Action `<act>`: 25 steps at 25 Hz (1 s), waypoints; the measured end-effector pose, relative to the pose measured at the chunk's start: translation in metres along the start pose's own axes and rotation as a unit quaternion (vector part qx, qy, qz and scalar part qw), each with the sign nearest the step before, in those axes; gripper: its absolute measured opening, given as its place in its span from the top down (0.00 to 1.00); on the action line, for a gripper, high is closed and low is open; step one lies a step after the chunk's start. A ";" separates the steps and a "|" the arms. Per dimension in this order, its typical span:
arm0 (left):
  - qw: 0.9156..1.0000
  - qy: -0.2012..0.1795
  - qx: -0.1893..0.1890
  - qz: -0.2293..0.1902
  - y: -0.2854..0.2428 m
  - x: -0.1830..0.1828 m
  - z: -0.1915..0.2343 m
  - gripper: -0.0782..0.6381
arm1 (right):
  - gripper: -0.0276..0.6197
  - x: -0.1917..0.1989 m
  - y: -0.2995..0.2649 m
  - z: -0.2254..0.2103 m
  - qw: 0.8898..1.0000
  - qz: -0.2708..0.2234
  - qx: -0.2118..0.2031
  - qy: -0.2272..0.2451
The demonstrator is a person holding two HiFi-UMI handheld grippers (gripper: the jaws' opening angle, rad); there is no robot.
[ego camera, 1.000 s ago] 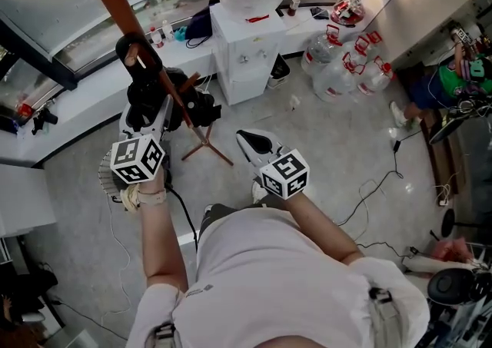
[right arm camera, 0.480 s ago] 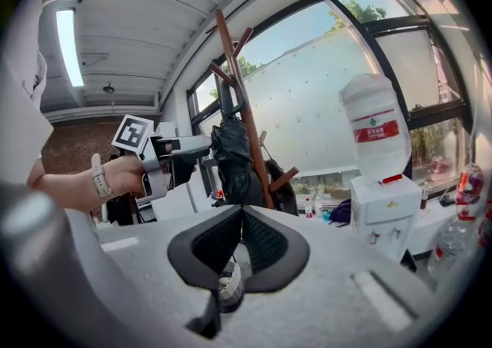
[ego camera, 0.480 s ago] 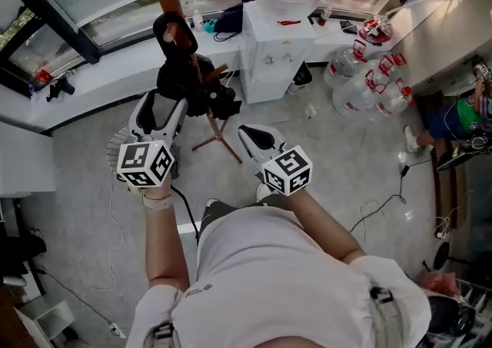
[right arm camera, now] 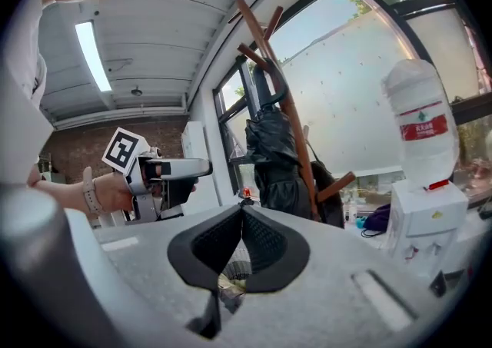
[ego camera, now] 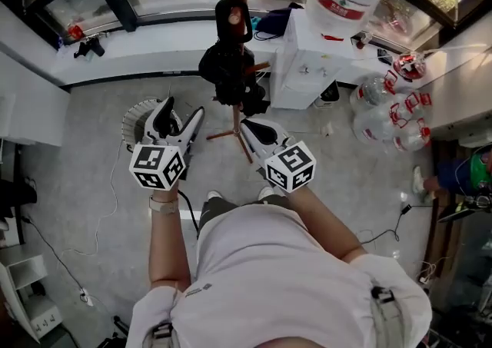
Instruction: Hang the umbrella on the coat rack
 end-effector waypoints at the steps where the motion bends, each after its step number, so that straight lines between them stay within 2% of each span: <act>1: 1.000 0.003 -0.007 0.002 0.005 0.004 0.002 0.43 | 0.95 -0.001 -0.004 0.002 1.000 0.000 -0.010 0.002; 8: 0.998 0.028 -0.063 0.004 0.048 0.032 0.013 0.43 | 0.95 -0.007 -0.027 0.022 0.997 0.002 -0.080 0.018; 15: 0.991 0.057 -0.121 -0.008 0.093 0.051 0.024 0.43 | 0.95 -0.012 -0.047 0.045 0.989 0.003 -0.144 0.030; 25: 0.986 0.071 -0.147 -0.015 0.129 0.072 0.021 0.43 | 0.95 -0.008 -0.057 0.074 0.978 0.003 -0.204 0.042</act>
Point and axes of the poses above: the fingertips, and each gripper's own axes: y backward along the fingers, z to its left, x out of its underside, the point moved 5 cm from there along y, backward along the fingers, and after that the axes turned 7 degrees about y, right-handed, at the moved point
